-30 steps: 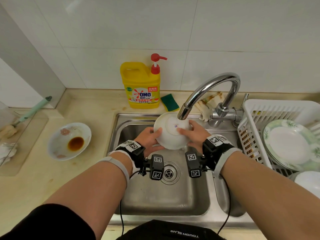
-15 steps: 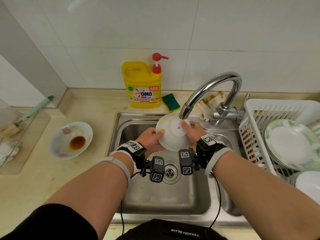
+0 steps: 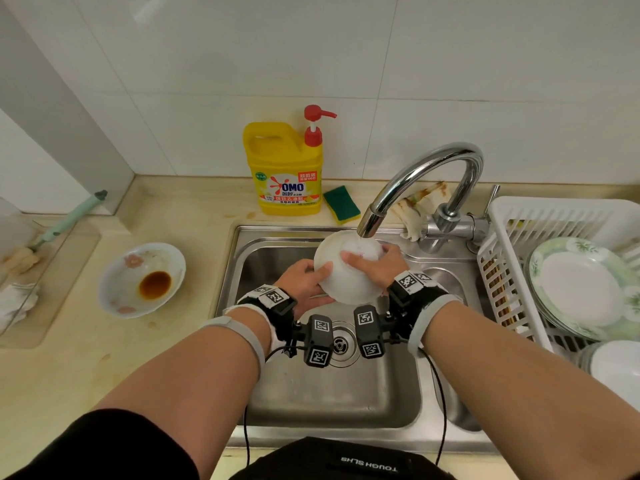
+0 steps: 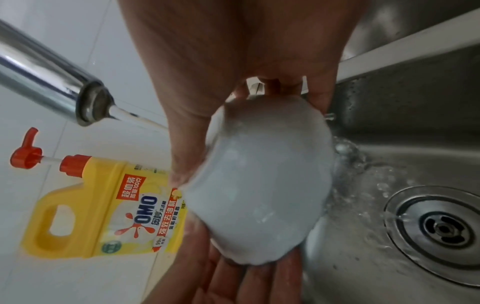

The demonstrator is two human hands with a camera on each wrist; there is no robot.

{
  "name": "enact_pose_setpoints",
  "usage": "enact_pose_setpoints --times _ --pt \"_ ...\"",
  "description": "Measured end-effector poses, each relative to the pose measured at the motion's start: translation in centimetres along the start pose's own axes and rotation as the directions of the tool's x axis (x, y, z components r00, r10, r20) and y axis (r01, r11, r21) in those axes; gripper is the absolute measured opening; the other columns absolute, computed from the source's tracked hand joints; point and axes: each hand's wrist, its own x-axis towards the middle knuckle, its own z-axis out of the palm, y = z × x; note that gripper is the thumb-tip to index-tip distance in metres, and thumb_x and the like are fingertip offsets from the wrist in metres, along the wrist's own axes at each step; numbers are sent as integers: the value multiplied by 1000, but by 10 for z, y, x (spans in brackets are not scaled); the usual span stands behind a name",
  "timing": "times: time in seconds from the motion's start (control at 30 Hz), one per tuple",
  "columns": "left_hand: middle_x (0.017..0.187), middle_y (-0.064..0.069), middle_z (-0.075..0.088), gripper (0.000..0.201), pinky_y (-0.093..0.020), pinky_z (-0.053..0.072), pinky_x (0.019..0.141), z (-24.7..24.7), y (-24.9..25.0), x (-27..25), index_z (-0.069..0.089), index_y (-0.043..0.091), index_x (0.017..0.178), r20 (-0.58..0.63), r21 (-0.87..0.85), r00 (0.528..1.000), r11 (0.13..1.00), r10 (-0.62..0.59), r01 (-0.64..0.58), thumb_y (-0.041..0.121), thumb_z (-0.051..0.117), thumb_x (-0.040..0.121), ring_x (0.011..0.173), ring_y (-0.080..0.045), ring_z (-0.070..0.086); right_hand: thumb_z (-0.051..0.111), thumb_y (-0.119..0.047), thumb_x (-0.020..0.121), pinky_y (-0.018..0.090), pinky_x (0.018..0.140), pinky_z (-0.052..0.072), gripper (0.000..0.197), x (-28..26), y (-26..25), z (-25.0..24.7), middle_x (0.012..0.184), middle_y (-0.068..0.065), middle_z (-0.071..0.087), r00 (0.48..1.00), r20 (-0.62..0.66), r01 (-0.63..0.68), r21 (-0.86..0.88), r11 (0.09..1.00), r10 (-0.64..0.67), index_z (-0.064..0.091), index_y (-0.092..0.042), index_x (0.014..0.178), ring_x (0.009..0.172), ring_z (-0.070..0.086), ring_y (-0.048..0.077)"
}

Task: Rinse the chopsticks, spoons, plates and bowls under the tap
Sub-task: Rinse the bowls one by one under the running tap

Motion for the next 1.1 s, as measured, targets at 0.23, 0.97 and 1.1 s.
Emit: enact_pose_setpoints --times 0.23,0.97,1.1 --pt "127 -15 63 25 -41 62 82 -1 11 0 52 10 114 22 68 1000 997 20 -22 26 64 99 114 -32 67 77 -66 75 52 100 52 95 6 -4 0 129 9 54 998 -22 -52 190 980 57 40 -12 143 117 59 32" --pt "135 -14 60 37 -45 56 94 -4 19 -5 51 13 132 50 28 996 997 -74 73 10 64 97 118 -31 63 71 -96 31 51 103 51 136 3 3 2 135 3 57 999 31 34 176 984 -40 39 -26 143 119 60 28" --pt "135 -10 61 45 -47 56 93 0 19 -6 53 20 136 44 -6 990 990 -137 138 37 66 96 119 -29 62 58 -81 58 49 103 46 89 1 -8 1 127 11 55 999 42 6 169 986 -14 46 -23 124 116 57 31"
